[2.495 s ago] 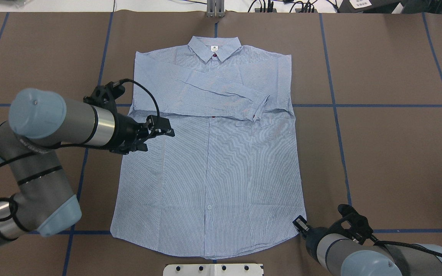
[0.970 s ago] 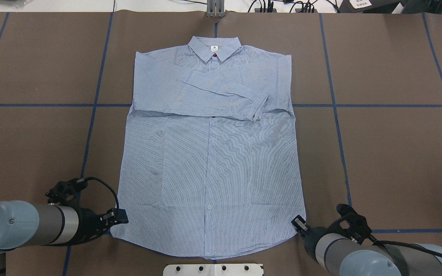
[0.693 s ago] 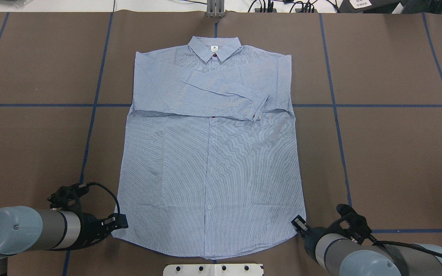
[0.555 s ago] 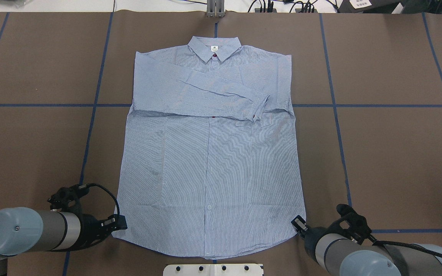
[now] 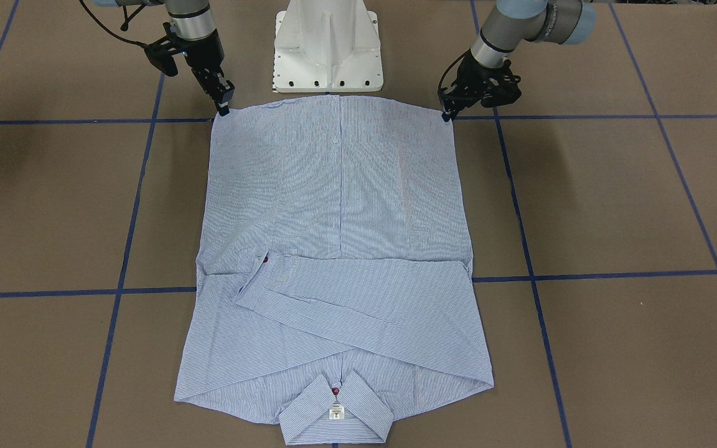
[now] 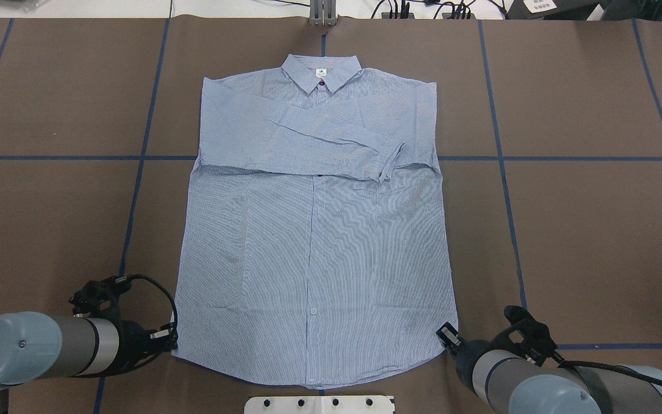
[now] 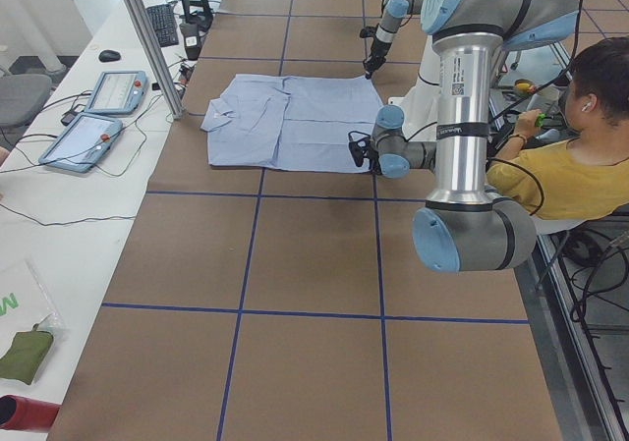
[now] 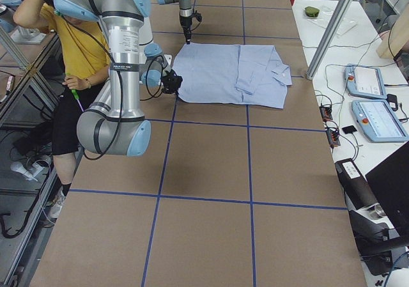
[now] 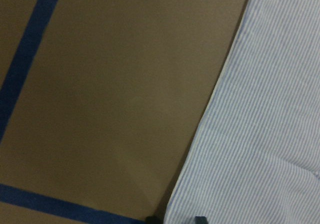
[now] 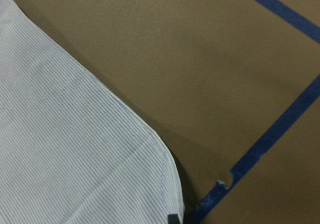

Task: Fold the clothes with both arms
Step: 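Grasp both hem corners nearest the robot with the left and right grippers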

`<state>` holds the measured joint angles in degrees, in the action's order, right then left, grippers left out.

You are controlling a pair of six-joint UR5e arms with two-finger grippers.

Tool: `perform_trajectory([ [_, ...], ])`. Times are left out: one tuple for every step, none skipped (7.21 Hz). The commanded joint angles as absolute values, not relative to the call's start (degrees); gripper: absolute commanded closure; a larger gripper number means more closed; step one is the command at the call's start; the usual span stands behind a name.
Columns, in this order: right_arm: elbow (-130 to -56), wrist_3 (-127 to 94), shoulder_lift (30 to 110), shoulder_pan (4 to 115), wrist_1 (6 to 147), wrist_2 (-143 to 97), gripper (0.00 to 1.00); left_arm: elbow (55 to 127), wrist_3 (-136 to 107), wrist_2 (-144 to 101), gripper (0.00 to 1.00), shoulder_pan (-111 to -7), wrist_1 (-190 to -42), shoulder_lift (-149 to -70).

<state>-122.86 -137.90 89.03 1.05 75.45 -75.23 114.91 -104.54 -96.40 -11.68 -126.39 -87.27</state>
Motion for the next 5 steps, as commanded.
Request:
perform_trajectory([
  [-123.5,-137.9,89.0,1.1,75.4,-75.2,1.00,117.1,-104.6,-96.5,1.00,-12.0,-126.4,-87.0],
  [-125.0,-137.9,89.3,1.3,75.5,-75.2,1.00,120.9,-104.9,-97.1,1.00,-12.0,-125.1,-85.6],
  [-125.9,-137.9,89.3,1.8,76.6,-75.2,1.00,124.9,-105.0,-98.5,1.00,-12.0,-120.6,-85.8],
  [-127.4,-137.9,89.0,3.5,77.1,-75.2,1.00,128.2,-105.6,-99.2,1.00,-12.5,-117.3,-86.5],
  [-129.6,-137.9,89.0,5.6,78.3,-75.2,1.00,128.9,-105.6,-99.6,1.00,-14.5,-117.0,-87.4],
])
